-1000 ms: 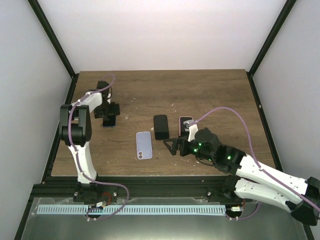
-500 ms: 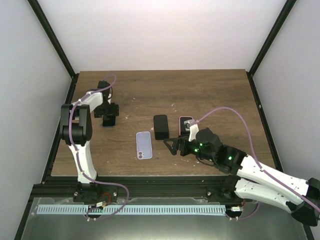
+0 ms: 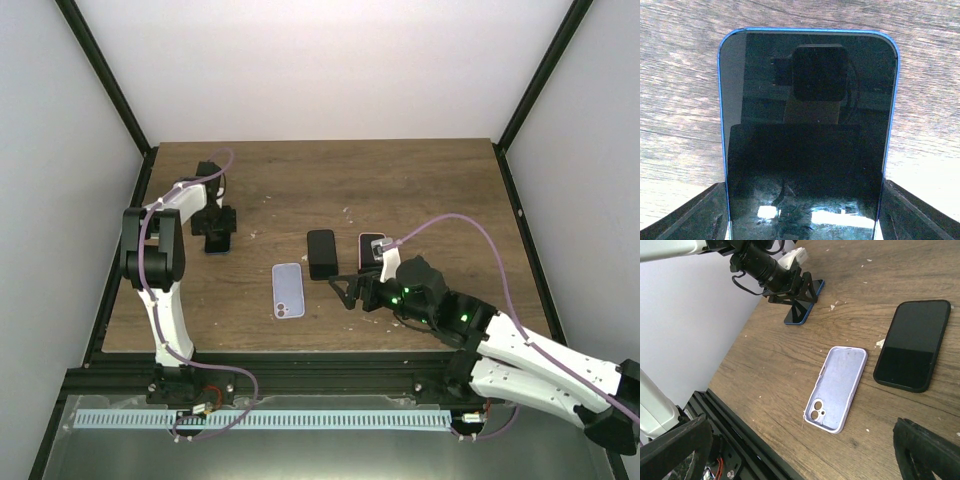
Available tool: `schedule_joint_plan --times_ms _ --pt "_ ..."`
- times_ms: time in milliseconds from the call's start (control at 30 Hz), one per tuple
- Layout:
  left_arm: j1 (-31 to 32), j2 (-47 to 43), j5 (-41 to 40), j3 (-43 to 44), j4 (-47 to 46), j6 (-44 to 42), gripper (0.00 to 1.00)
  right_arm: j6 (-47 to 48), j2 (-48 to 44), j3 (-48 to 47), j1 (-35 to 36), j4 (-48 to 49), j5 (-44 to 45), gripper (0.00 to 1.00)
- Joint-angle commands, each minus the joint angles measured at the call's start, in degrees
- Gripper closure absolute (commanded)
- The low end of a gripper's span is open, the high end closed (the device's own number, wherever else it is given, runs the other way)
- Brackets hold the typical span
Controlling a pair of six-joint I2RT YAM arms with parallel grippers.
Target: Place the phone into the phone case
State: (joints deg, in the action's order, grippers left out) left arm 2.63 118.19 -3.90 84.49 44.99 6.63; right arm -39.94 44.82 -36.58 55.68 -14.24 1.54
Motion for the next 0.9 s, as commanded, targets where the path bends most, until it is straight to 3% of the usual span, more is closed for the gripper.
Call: schedule_joint_plan --times_ms 0,433,867 --pt "0.5 0.4 3.6 -1.5 2.2 2.0 0.32 -0.3 -1.0 0.2 -0.2 0.0 1.1 0.0" --pt "2.8 -8.7 7.6 -10.5 0.2 7.1 0.33 -1.5 -0.5 1.3 -0.2 1.4 -0.4 0.0" --pt "7.4 -20.8 16.7 -25.4 -8.7 12.8 0.38 -4.4 3.7 0.6 -0.3 1.3 -1.1 0.0"
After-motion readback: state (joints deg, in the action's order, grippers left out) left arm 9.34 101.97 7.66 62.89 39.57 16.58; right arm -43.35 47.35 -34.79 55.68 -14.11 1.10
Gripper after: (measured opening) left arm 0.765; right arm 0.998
